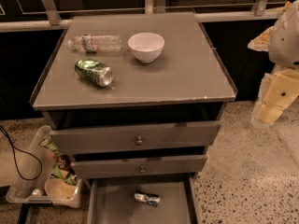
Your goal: Pick redbull can from bottom drawer and place on counter
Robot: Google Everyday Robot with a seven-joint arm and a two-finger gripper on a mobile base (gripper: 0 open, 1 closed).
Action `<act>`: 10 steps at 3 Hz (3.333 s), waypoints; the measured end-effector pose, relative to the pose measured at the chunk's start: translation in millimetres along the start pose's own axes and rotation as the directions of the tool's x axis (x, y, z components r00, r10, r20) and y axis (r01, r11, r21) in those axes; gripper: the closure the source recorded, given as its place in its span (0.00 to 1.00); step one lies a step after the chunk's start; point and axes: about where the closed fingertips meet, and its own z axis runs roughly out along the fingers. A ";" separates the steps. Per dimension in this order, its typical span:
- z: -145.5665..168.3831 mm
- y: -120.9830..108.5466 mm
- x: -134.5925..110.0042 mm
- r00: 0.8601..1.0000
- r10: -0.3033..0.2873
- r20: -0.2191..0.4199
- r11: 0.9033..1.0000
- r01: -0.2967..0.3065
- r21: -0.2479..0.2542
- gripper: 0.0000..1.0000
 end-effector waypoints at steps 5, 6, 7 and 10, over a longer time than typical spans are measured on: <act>63.9 63.4 20.2 0.964 -0.042 0.264 0.999 0.037 0.024 0.00; 115.6 77.2 5.8 0.941 -0.005 0.337 1.000 0.015 -0.026 0.00; 206.7 95.8 6.7 0.912 0.088 0.401 0.993 -0.050 -0.102 0.00; 230.3 77.3 14.6 0.895 0.134 0.426 0.991 -0.123 -0.055 0.00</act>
Offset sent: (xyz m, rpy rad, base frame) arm -0.0684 -0.0045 -0.1440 0.3486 -0.1312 0.1627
